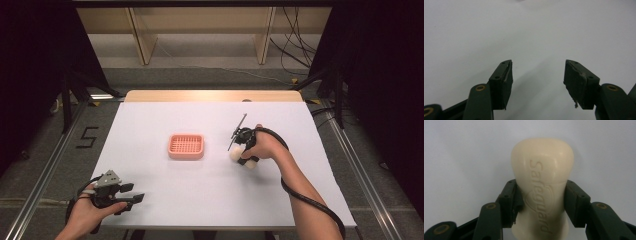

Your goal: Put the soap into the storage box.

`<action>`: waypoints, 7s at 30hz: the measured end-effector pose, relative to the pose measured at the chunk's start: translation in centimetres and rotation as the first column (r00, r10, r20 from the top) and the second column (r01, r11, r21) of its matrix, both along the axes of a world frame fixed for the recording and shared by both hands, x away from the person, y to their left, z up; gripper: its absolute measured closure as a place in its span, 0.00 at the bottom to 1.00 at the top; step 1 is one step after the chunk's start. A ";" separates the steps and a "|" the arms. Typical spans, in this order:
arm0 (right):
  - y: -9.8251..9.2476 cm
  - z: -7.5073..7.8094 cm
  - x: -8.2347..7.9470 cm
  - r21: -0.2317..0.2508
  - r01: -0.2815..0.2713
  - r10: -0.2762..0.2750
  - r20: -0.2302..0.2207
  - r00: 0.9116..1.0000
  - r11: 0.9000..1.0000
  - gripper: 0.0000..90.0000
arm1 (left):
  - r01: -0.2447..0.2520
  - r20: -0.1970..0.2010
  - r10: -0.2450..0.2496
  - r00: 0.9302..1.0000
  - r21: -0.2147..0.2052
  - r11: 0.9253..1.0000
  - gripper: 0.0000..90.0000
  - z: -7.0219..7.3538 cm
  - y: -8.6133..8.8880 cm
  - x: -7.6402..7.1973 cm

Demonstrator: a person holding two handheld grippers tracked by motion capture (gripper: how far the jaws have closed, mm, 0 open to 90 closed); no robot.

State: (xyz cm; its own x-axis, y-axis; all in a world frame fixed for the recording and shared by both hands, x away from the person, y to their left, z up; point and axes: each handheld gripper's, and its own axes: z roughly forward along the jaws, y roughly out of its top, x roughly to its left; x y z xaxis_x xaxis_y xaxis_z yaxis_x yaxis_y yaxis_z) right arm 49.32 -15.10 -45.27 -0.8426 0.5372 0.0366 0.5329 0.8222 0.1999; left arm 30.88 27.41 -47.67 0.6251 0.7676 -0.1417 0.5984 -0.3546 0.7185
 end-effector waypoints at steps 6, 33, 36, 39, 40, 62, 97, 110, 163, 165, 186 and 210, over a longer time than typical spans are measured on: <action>-0.4 0.1 -0.2 0.024 -0.004 0.004 0.001 1.000 1.000 0.56 | 0.002 -0.002 -0.002 1.000 0.004 1.000 0.44 0.0 0.0 0.0; -0.7 1.7 -2.2 0.211 -0.015 -0.013 0.131 0.991 0.977 0.56 | 0.001 0.000 -0.001 1.000 0.006 1.000 0.44 0.0 -0.1 0.0; -0.9 1.7 -2.2 0.228 -0.016 -0.018 0.145 0.989 0.974 0.56 | 0.001 0.000 -0.001 1.000 0.007 1.000 0.44 0.0 -0.1 0.0; -1.0 1.7 -2.3 0.243 -0.026 -0.014 0.162 0.987 0.970 0.56 | 0.002 0.000 -0.002 1.000 0.007 1.000 0.44 0.0 -0.1 0.0; -1.1 1.7 -2.2 0.243 -0.036 -0.007 0.174 0.985 0.969 0.56 | 0.002 0.001 -0.002 1.000 0.020 1.000 0.44 0.0 0.0 0.0; -1.1 2.3 -3.2 0.378 -0.002 -0.095 0.238 0.967 0.926 0.56 | 0.003 -0.001 -0.003 1.000 0.002 1.000 0.44 0.0 -0.1 0.0; 0.3 2.1 -3.1 0.497 -0.015 -0.150 0.290 0.945 0.867 0.56 | -0.003 -0.011 0.003 1.000 -0.008 1.000 0.44 -0.1 -0.2 0.0; 1.1 2.3 -3.0 0.511 0.001 -0.167 0.279 0.946 0.860 0.56 | 0.003 0.000 -0.003 1.000 0.017 1.000 0.44 0.0 0.0 0.0; 3.5 2.8 -2.2 0.526 -0.019 -0.157 0.286 0.945 0.850 0.56 | 0.007 -0.001 -0.007 1.000 0.006 1.000 0.44 0.1 0.0 0.0; 3.7 2.8 -2.2 0.535 -0.012 -0.166 0.284 0.944 0.845 0.56 | 0.009 -0.002 -0.009 1.000 0.007 1.000 0.44 0.1 0.0 0.0; 4.6 3.1 -1.8 0.535 -0.028 -0.157 0.297 0.942 0.844 0.56 | 0.008 0.000 -0.008 1.000 0.006 1.000 0.44 0.1 0.0 0.0; 5.6 3.0 -1.4 0.546 -0.038 -0.159 0.309 0.938 0.837 0.56 | 0.009 -0.001 -0.009 1.000 0.005 1.000 0.44 0.1 0.1 0.0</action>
State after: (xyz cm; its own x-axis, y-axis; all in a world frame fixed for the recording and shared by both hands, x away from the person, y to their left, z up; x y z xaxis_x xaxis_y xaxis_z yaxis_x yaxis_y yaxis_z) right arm 47.89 -9.53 -42.30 -0.8231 0.5645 0.0617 0.3997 0.4987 0.7691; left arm 30.89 27.47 -47.58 0.6318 0.7626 -0.1385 0.5955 -0.3633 0.7165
